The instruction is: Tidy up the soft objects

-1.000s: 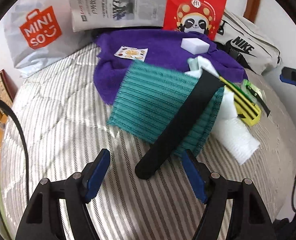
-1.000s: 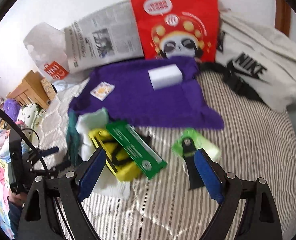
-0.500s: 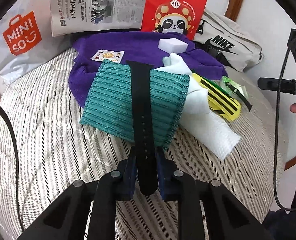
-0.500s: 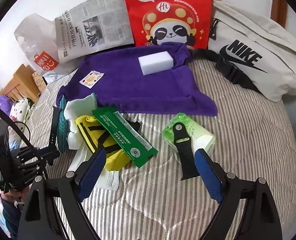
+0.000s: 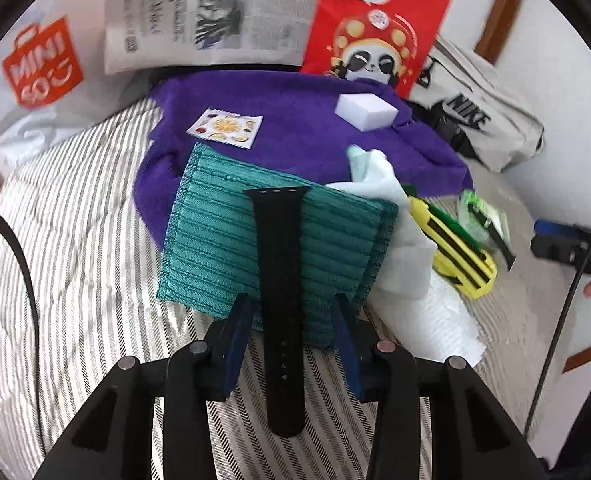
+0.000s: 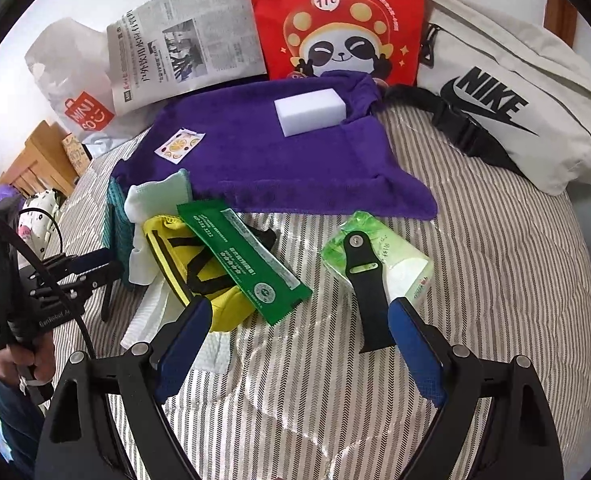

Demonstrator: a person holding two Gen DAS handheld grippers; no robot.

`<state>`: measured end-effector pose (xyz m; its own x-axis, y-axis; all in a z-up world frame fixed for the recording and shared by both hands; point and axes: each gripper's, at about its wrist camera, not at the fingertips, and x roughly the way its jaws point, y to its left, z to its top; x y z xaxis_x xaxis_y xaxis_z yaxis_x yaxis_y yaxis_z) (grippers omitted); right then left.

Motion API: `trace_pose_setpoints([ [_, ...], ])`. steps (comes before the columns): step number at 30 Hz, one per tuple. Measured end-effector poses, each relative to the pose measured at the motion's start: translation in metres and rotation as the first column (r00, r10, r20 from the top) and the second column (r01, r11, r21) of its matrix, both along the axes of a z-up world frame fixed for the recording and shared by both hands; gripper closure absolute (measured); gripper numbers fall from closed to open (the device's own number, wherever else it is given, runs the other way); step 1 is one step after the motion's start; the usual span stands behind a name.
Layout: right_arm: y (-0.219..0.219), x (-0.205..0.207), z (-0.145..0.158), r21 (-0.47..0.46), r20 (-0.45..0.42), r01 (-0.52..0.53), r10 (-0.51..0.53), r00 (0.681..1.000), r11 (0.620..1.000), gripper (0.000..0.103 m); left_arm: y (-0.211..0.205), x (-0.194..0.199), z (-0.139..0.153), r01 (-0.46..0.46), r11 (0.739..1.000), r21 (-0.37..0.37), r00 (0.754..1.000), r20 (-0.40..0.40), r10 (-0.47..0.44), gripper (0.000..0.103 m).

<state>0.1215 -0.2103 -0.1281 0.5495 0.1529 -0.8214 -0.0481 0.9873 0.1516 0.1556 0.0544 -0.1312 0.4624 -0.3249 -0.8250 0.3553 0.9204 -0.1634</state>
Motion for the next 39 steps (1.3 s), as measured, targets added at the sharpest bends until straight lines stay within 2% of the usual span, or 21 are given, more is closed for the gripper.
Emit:
trace_pose_setpoints([
  [4, -0.003, 0.002, -0.002, 0.007, -0.009, 0.005, -0.005, 1.000, 1.000, 0.014, -0.012, -0.010, -0.006, 0.031, 0.996, 0.089, 0.999, 0.014, -0.032, 0.068],
  [6, -0.003, 0.003, -0.003, 0.012, -0.013, 0.008, -0.007, 1.000, 1.000, 0.014, -0.010, -0.010, -0.005, 0.024, 0.998, 0.059, 1.000, 0.005, -0.024, 0.081],
  [8, -0.002, 0.003, -0.004, 0.012, -0.019, 0.004, -0.003, 1.000, 1.000, 0.014, -0.005, -0.009, -0.005, 0.020, 1.000, 0.011, 1.000, -0.018, -0.020, 0.087],
  [12, -0.002, 0.002, -0.004, 0.007, -0.017, -0.003, 0.003, 1.000, 1.000, 0.014, -0.008, -0.012, -0.002, 0.021, 0.999, 0.047, 1.000, 0.003, -0.021, 0.087],
  [14, -0.004, 0.002, -0.004, 0.010, -0.015, 0.000, 0.000, 1.000, 1.000, 0.014, -0.008, -0.015, 0.000, 0.032, 0.999, 0.039, 0.999, -0.003, -0.032, 0.087],
  [17, -0.007, 0.003, -0.006, 0.020, -0.022, 0.007, -0.007, 1.000, 1.000, 0.014, -0.012, -0.013, -0.006, 0.033, 0.997, 0.067, 0.999, -0.012, -0.032, 0.085],
  [24, -0.010, 0.005, -0.010, 0.026, -0.038, 0.013, -0.012, 0.999, 1.000, 0.014, -0.007, -0.009, -0.007, 0.023, 1.000, 0.002, 1.000, -0.019, -0.023, 0.085],
  [29, -0.010, 0.004, -0.008, 0.019, -0.034, 0.011, -0.010, 0.999, 1.000, 0.014, -0.004, -0.015, 0.003, 0.010, 1.000, 0.008, 1.000, 0.003, -0.010, 0.086],
  [33, -0.013, 0.003, -0.005, 0.018, -0.023, 0.015, -0.015, 1.000, 1.000, 0.014, 0.003, -0.021, 0.016, 0.007, 0.999, -0.031, 1.000, 0.018, -0.006, 0.086],
  [39, -0.026, 0.002, -0.007, 0.004, -0.024, 0.045, -0.045, 0.999, 0.999, 0.014, 0.006, -0.025, 0.021, 0.001, 0.999, -0.035, 1.000, 0.019, 0.000, 0.085],
])
